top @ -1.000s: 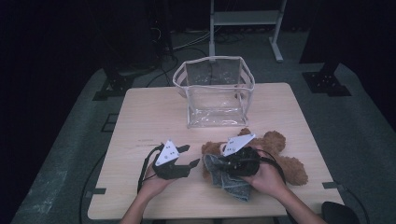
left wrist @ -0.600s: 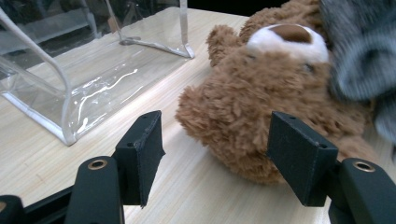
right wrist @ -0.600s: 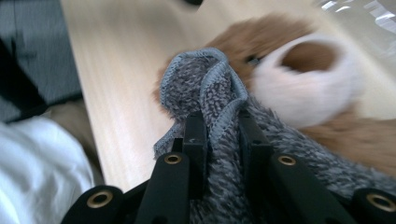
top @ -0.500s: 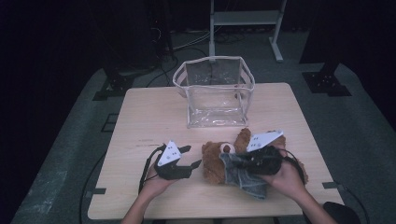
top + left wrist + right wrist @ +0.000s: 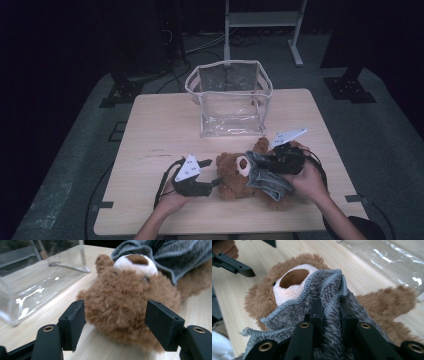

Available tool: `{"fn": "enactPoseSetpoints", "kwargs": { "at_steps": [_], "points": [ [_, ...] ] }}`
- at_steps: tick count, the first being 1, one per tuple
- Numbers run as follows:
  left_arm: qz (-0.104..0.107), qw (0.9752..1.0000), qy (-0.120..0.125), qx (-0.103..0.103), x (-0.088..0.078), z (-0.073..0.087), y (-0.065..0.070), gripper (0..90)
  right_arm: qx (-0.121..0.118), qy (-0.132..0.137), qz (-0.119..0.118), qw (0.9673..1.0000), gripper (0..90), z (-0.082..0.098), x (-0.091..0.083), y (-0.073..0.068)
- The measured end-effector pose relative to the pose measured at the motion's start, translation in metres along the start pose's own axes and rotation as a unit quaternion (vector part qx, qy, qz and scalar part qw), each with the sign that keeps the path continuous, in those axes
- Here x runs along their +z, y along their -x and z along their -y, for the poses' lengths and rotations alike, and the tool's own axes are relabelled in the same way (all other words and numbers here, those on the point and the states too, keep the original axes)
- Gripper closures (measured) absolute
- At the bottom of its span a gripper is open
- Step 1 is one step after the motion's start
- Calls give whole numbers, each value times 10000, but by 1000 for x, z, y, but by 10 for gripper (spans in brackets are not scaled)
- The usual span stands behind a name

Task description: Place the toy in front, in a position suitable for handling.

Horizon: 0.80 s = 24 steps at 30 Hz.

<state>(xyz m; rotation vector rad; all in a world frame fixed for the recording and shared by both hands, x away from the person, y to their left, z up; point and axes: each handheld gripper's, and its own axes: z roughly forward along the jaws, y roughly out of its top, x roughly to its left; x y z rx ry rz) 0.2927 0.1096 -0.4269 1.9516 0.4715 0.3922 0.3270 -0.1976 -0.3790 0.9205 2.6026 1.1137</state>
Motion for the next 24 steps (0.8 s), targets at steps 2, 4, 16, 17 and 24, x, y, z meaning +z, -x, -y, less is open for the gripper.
{"fn": "enactPoseSetpoints", "kwargs": {
  "at_steps": [2,4,16,17,24],
  "points": [
    [90,9999,19,108,6,-1,9,275,17,44,-60,10000,759,6,-2,-5],
    [125,9997,85,176,13,-3,17,253,21,52,-114,9999,759,12,-4,-10],
    [100,9984,-52,559,33,-3,42,342,-20,367,-439,9984,763,10,-17,-26],
    [95,9983,-55,567,33,-3,42,342,-30,426,-459,9980,763,4,-16,-27],
    [33,9970,-162,753,31,-1,46,341,-147,273,-553,9980,761,-24,15,-29]
  ]
}}
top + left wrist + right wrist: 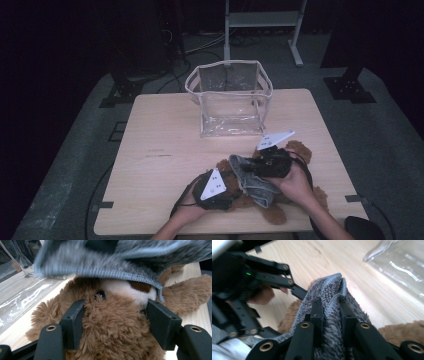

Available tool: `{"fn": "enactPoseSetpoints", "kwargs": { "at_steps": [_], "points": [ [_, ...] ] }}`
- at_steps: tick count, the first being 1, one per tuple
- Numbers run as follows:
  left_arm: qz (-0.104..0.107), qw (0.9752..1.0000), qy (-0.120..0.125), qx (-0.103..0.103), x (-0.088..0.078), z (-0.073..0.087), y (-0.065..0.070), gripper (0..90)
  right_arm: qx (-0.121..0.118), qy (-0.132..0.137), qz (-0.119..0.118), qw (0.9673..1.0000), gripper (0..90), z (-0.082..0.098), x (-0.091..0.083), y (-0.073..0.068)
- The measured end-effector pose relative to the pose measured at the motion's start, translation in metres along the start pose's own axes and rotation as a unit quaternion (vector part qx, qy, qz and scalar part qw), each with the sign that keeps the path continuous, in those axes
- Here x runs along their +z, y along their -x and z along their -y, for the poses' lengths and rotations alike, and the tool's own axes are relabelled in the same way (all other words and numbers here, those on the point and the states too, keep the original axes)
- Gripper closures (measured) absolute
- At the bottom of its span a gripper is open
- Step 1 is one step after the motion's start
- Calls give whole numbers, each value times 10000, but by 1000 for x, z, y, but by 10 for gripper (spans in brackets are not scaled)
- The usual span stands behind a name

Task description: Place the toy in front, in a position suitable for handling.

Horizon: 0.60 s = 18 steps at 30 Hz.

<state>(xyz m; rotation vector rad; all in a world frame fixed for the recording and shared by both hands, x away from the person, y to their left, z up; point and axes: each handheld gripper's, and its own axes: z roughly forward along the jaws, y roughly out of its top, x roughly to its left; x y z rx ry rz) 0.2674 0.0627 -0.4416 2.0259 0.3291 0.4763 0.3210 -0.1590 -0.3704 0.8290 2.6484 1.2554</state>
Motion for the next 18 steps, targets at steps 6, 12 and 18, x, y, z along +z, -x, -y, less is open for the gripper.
{"fn": "enactPoseSetpoints", "kwargs": {
  "at_steps": [6,12,18],
  "points": [
    [33,9999,-18,135,-1,-2,2,346,63,-514,240,9984,762,9,0,13],
    [40,9999,26,93,-1,-1,1,354,116,-121,111,9998,762,1,-11,15],
    [68,9998,37,172,-1,-1,3,360,-29,-194,-61,9998,762,-18,14,10]
  ]
}}
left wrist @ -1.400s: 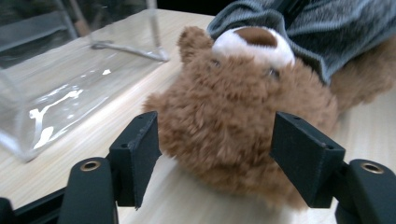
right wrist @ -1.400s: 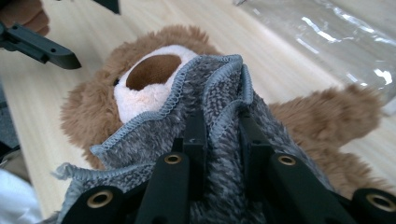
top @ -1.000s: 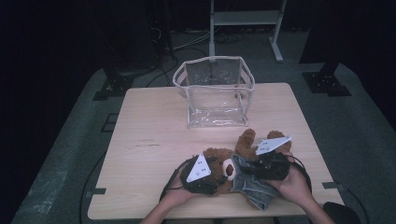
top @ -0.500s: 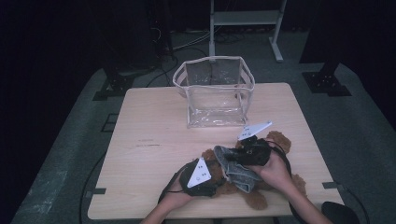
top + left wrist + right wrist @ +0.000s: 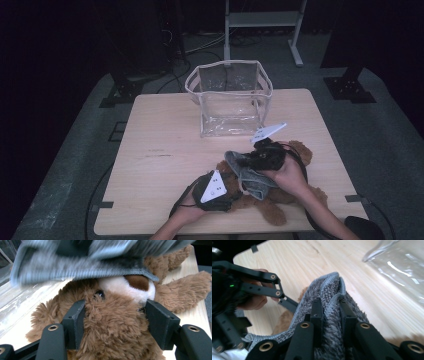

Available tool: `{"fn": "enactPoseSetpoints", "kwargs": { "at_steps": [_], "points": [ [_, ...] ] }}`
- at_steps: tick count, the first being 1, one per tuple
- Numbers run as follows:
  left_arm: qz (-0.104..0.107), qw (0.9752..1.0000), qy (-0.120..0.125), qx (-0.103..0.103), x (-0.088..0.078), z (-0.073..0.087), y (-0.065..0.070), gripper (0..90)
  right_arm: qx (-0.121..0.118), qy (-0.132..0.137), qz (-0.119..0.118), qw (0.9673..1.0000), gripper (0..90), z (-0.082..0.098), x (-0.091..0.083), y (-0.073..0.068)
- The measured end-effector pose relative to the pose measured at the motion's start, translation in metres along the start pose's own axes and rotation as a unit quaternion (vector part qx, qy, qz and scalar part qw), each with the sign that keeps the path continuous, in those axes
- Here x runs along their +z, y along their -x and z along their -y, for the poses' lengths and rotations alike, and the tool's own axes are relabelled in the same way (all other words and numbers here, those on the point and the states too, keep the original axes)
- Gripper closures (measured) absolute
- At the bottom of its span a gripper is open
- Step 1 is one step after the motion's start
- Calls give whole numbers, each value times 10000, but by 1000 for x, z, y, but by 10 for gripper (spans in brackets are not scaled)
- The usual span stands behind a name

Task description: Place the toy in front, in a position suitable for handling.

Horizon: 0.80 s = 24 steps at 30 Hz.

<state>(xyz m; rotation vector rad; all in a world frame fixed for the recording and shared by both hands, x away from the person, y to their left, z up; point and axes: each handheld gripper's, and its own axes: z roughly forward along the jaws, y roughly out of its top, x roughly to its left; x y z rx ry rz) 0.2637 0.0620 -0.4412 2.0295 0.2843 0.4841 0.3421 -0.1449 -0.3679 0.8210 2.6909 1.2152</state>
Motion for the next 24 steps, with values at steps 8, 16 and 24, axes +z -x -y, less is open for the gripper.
{"fn": "enactPoseSetpoints", "kwargs": {
  "at_steps": [8,16,24],
  "points": [
    [40,10000,-16,-23,0,1,-1,354,50,-488,351,9982,764,4,7,12],
    [43,10000,3,-2,1,1,0,355,32,-128,129,9998,761,-1,1,2],
    [17,10000,-24,7,1,2,-1,352,5,-485,633,9968,761,8,5,13]
  ]
}}
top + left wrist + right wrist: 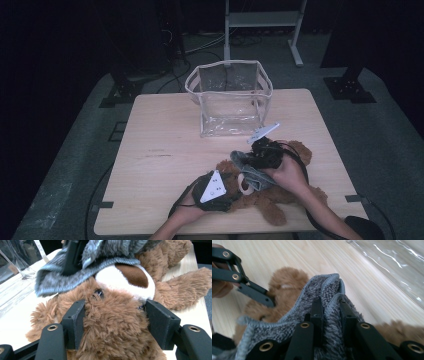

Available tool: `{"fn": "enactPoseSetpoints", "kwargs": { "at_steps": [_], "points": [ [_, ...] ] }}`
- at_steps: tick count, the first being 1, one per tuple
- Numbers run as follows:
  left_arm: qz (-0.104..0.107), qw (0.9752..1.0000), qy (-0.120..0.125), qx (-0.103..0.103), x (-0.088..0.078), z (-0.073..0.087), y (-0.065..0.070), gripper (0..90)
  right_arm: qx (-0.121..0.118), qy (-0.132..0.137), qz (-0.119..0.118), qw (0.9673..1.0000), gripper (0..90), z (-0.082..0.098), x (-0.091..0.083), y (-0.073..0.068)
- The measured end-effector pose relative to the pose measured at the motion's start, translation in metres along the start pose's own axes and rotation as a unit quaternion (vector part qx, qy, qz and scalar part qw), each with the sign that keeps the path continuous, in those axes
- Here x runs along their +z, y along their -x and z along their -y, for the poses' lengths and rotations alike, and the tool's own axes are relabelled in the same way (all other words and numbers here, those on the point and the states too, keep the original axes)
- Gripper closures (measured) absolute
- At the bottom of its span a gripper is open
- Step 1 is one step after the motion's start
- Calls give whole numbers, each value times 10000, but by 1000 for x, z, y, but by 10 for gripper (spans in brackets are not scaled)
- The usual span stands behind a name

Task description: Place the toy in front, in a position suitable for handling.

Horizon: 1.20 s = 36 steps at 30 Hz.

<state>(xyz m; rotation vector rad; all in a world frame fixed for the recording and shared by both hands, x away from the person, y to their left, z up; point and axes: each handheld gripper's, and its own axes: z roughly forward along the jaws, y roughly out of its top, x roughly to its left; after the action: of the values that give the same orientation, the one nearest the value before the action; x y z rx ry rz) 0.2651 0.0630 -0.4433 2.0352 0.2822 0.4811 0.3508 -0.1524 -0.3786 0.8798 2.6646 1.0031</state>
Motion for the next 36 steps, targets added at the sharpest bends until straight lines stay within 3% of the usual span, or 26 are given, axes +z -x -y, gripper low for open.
{"fn": "enactPoseSetpoints", "kwargs": {
  "at_steps": [3,5,8,11,14,19,23,25,27,30,32,36],
  "points": [
    [-16,10000,-14,-52,1,0,-2,348,77,178,-85,9998,761,5,-13,-4],
    [-28,9999,19,-161,1,0,-6,342,77,400,-265,9988,761,9,-23,-9],
    [-26,9995,29,-300,2,0,-11,329,60,488,-398,9980,761,16,-30,-17],
    [-40,9992,3,-396,3,0,-15,292,-13,430,-264,9987,761,21,-28,-20],
    [-76,9988,-93,-468,1,-1,-19,195,72,337,-173,9993,761,27,-24,-11],
    [51,9984,-90,-550,-3,2,-23,177,208,411,-41,9989,758,31,-21,-3],
    [13,9987,-214,-461,0,3,-21,245,118,560,-51,9983,760,25,-27,-8],
    [-59,9990,-129,-426,2,2,-20,279,50,696,-107,9975,760,21,-33,-15],
    [-67,9984,-70,-561,3,2,-23,298,-114,858,-224,9960,761,13,-38,-26],
    [-41,9971,7,-762,5,3,-28,298,-338,826,-357,9954,759,2,-34,-40],
    [-42,9967,3,-808,5,4,-29,290,-478,665,-276,9963,758,-2,-24,-46],
    [-4,9968,0,-804,5,6,-30,275,-449,549,-458,9964,759,2,-16,-45]
  ]
}}
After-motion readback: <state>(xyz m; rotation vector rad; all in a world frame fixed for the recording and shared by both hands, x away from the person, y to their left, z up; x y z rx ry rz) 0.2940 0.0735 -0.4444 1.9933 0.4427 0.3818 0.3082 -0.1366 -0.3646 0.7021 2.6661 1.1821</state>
